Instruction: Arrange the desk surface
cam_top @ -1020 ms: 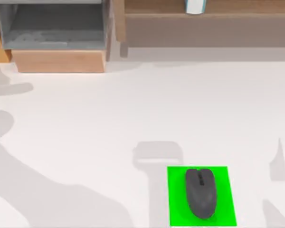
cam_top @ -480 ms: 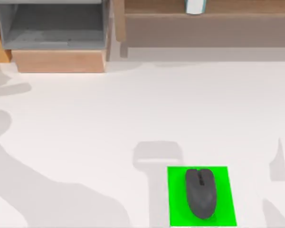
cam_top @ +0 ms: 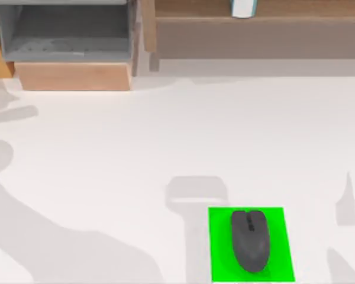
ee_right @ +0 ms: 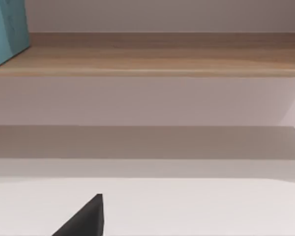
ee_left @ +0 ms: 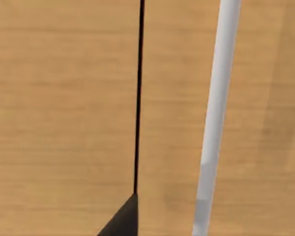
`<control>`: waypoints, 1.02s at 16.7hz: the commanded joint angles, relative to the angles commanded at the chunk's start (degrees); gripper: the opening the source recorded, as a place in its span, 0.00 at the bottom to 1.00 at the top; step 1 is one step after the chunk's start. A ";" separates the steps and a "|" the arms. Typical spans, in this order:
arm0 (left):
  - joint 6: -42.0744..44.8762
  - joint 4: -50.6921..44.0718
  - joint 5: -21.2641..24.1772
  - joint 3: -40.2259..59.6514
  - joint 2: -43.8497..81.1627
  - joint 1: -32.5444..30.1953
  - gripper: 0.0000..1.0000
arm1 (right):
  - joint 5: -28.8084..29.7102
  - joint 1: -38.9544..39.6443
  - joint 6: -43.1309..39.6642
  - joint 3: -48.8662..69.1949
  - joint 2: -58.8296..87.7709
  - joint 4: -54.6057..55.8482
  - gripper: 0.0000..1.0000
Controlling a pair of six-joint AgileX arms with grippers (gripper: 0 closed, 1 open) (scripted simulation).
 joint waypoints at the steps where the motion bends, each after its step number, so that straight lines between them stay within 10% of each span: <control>1: 0.04 0.68 0.28 -1.24 -0.60 0.29 1.00 | 0.00 0.00 0.00 0.00 0.00 0.00 1.00; 13: -0.06 4.51 1.75 -8.56 -3.44 1.38 1.00 | 0.00 0.00 0.00 0.00 0.00 0.00 1.00; 17: -6.56 5.40 -5.05 -10.16 -4.84 -4.08 1.00 | 0.00 0.00 0.00 0.00 0.00 0.00 1.00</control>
